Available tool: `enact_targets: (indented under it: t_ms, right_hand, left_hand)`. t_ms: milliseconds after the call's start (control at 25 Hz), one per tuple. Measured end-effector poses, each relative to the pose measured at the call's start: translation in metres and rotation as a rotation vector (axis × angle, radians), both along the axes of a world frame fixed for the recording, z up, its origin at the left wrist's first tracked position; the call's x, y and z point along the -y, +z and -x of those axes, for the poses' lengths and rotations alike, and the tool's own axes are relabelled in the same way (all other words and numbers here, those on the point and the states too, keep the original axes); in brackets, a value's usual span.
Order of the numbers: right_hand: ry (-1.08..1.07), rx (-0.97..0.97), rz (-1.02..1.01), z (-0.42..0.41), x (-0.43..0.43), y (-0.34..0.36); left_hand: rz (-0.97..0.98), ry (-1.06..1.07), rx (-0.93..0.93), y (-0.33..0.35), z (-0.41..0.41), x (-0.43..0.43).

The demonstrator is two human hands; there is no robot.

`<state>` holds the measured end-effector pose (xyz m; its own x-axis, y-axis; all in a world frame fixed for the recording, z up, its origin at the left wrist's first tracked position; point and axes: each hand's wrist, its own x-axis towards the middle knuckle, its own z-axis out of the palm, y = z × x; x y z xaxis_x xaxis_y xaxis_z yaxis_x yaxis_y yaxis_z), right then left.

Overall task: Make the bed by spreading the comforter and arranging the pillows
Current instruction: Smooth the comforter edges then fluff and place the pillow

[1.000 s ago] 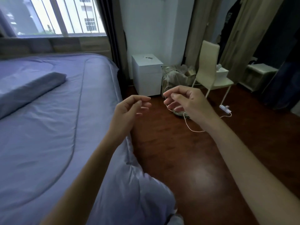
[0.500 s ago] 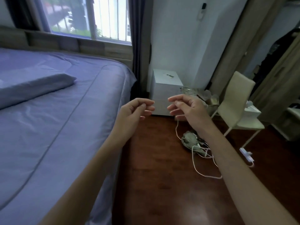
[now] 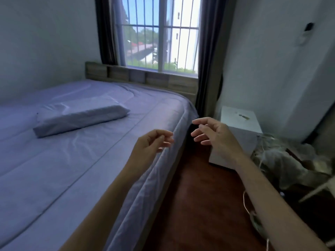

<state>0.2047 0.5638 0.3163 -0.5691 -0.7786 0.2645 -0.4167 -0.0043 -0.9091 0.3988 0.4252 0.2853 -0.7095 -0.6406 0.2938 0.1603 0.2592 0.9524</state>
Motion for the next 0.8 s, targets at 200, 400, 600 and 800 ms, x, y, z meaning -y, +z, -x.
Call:
enact_targets:
  t_ms: [200,400,600,800]
  right_hand:
    - [0.123,0.068,0.066,0.094,0.077,0.034]
    - [0.358,0.135,-0.014,0.107,0.168,-0.013]
    - [0.532,0.055,-0.06,0.132,0.253,-0.021]
    - [0.576,0.015,-0.13,0.184,0.33,-0.021]
  left_hand:
    - [0.012,0.231,-0.014,0.015,0.053,0.02]
    - [0.012,0.448,0.085,0.006,0.048,0.067]
    - [-0.001,0.637,0.099,-0.015,0.047,0.14]
    - [-0.187,0.838,0.068,-0.061,0.066,0.209]
